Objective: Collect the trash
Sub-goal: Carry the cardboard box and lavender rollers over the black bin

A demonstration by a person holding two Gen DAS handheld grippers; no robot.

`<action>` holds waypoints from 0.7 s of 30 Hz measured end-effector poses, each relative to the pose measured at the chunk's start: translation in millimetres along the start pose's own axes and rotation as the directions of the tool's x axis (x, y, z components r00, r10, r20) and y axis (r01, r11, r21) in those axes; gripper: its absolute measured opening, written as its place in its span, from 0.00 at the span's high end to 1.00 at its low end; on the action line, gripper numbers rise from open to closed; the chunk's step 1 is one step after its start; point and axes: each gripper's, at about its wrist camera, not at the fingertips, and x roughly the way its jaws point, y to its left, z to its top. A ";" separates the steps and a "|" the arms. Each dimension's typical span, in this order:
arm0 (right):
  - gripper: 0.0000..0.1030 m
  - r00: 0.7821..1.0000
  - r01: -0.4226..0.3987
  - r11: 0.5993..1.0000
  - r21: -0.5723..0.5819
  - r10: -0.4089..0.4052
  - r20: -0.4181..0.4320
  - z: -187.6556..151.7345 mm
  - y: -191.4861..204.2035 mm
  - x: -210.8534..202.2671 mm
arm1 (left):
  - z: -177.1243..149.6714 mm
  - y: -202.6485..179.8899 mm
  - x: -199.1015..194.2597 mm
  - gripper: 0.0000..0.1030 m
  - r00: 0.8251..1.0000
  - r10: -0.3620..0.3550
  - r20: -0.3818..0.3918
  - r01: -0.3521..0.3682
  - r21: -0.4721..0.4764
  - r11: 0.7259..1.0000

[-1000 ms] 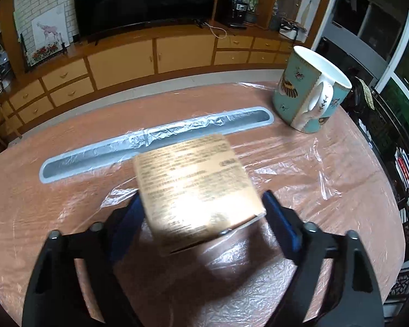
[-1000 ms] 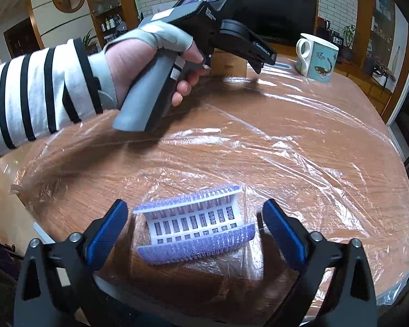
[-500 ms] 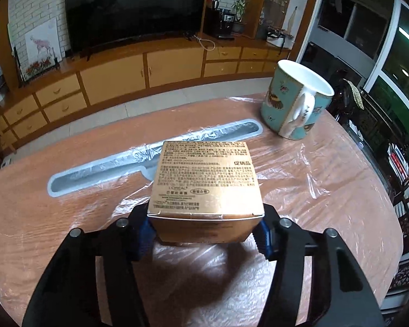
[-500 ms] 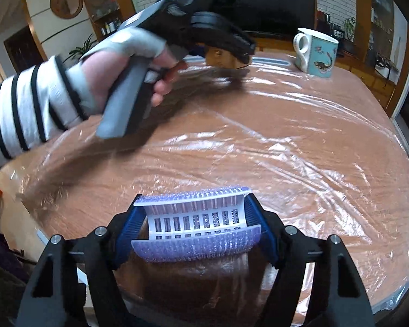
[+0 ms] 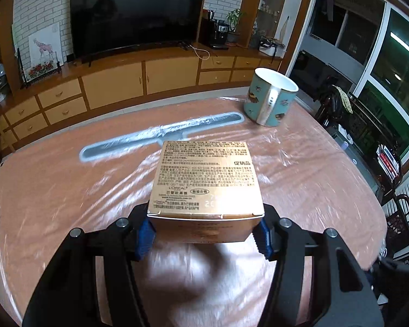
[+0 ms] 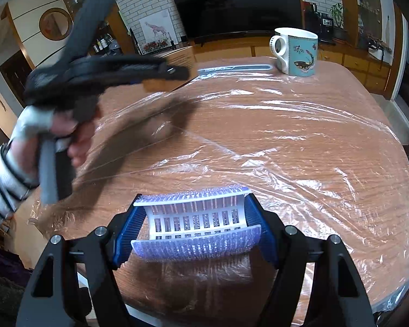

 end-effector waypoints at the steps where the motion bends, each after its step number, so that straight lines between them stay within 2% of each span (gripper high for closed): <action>1: 0.30 1.000 -0.005 1.000 0.003 0.005 0.000 0.7 -0.9 -0.5 | -5.1 -0.3 -5.3 0.42 1.000 -0.001 0.001 0.001 -0.006 1.000; 21: 0.30 0.999 -0.051 0.993 -0.107 0.051 -0.007 4.1 13.0 -13.0 | -103.7 -14.0 -84.6 0.42 0.999 0.048 -0.002 -0.048 -0.071 0.996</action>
